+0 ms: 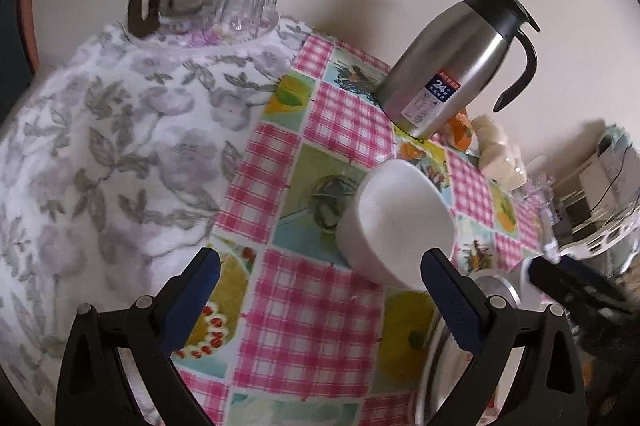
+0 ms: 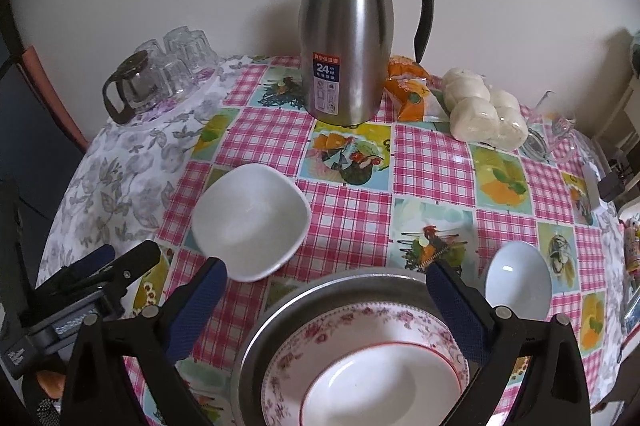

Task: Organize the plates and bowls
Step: 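Move both tools toward the white square bowl beside the basin, then close both tools on the white square bowl rim and lift it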

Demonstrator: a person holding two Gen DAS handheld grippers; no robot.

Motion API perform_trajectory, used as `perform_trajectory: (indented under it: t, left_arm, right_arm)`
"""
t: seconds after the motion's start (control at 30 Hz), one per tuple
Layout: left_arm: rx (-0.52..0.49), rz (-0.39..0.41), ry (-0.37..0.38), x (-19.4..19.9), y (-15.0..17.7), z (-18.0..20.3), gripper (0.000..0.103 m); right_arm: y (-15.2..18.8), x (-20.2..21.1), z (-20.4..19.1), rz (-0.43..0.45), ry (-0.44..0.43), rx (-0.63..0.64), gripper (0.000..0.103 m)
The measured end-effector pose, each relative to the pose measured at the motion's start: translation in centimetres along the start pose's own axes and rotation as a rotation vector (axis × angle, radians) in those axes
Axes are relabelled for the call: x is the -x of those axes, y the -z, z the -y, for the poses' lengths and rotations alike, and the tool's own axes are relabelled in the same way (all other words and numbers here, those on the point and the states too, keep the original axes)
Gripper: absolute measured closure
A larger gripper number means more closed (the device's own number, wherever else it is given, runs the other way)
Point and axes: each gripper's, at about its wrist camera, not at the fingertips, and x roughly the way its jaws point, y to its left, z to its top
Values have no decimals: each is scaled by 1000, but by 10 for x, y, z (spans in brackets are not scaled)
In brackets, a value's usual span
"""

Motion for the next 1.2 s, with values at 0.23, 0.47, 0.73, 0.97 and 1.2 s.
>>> perform_trajectory:
  t: [0.23,0.47,0.73,0.97,1.2]
  left_arm:
    - [54,-64,5,-26,-12,-10,3]
    - [57,-109,33,-51,-12,-3,5]
    - [53,-142,32,-73,-16,6,19]
    - [46,-168,11,-92,-21,15,41]
    - [73,-199,-16,-107,-19,14,43]
  right_arm:
    - [-11,-36,-6,-80,11,-18,24]
    - [-15,-67,-17,-134,22,-16,33]
    - [-12,-100,-17,-200,36,-39,52]
    - [-11,-116,-20,-235,27,-33,55]
    - [-10,-129,-22,-266,8,-26,62]
